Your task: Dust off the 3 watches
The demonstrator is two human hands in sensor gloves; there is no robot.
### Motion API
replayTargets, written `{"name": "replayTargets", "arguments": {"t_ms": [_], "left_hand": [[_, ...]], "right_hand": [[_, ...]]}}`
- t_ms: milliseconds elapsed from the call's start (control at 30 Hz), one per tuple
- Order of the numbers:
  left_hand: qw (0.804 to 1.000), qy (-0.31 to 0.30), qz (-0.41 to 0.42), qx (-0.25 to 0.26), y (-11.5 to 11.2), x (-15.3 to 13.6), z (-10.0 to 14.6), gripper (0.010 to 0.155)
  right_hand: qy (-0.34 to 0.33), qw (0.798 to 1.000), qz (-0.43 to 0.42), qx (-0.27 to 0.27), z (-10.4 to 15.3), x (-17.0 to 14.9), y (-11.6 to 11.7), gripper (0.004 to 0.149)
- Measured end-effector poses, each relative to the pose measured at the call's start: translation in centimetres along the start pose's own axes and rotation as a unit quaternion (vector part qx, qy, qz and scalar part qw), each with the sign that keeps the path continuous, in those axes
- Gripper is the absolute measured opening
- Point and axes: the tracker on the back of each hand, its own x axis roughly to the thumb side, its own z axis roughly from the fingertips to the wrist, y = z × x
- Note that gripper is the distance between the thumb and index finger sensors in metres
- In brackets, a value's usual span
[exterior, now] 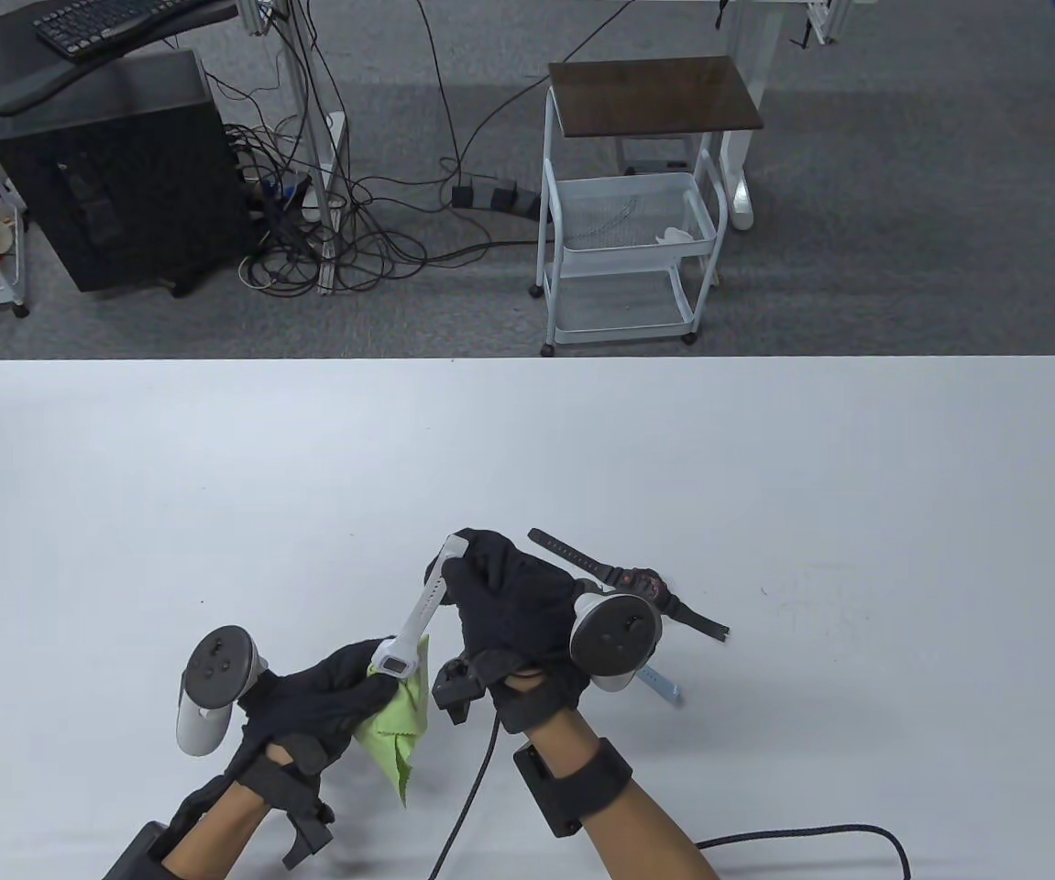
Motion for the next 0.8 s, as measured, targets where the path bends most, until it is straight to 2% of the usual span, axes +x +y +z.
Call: {"name": "replayTargets", "arguments": {"t_ms": [100, 533, 700, 800], "left_hand": [[1.000, 0.001, 0.004, -0.005, -0.11, -0.10, -0.04, 0.050], [0.999, 0.013, -0.024, 0.041, 0.03, 0.00, 0.25, 0.050], [1.000, 0.018, -0.010, 0.018, -0.01, -0.15, 0.08, 0.054], [1.000, 0.022, -0.003, -0.004, -0.06, -0.24, -0.05, 0.050]], "right_hand": [[0.001, 1.000, -0.003, 0.001, 0.00, 0.01, -0.01, 0.039], [0.000, 1.000, -0.016, -0.011, -0.10, 0.02, -0.33, 0.039], [0.001, 1.000, -0.016, -0.014, -0.08, -0.05, -0.49, 0.039], [0.002, 1.000, -0.015, -0.014, -0.07, -0.07, -0.48, 0.039]]}}
